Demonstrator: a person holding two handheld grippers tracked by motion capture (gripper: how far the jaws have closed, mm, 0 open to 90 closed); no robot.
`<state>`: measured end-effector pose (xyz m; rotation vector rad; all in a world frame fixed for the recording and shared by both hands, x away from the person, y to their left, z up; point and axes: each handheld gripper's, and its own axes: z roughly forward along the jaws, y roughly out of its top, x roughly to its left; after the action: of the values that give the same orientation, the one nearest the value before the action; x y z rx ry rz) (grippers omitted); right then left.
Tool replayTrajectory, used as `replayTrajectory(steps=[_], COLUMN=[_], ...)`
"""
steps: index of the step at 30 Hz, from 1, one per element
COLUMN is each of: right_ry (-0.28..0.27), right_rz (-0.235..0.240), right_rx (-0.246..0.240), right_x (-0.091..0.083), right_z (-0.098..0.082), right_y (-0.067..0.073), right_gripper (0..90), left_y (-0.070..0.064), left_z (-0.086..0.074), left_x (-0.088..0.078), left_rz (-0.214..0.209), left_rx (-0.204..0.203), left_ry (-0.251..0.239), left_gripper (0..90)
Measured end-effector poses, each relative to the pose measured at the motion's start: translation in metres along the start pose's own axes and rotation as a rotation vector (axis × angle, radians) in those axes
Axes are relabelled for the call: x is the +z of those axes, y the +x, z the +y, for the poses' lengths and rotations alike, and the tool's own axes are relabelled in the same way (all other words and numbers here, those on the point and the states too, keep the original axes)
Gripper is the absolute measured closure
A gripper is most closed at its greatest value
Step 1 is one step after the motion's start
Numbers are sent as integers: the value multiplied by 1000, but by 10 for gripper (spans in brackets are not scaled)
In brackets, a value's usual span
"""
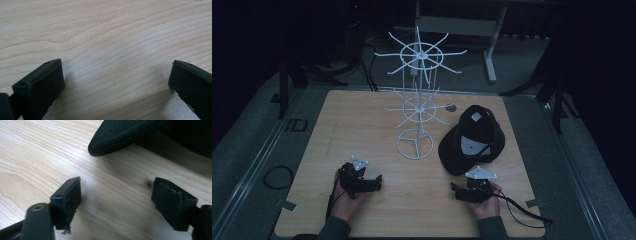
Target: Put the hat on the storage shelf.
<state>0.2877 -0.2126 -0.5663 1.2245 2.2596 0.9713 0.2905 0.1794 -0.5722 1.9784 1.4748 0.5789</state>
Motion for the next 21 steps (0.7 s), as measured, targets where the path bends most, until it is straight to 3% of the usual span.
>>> replayTrajectory(steps=[13,21], right_ry=[29,32], right_rz=[6,40], right_rx=[-1,46], right_x=[-1,-3], right_z=[3,5], right_y=[0,1], right_gripper=[236,218], left_y=[0,0], left_z=[0,1], left_x=[0,1], left_rz=[-2,-3], left_rx=[0,2], left_ry=[-3,0], left_gripper=[1,1])
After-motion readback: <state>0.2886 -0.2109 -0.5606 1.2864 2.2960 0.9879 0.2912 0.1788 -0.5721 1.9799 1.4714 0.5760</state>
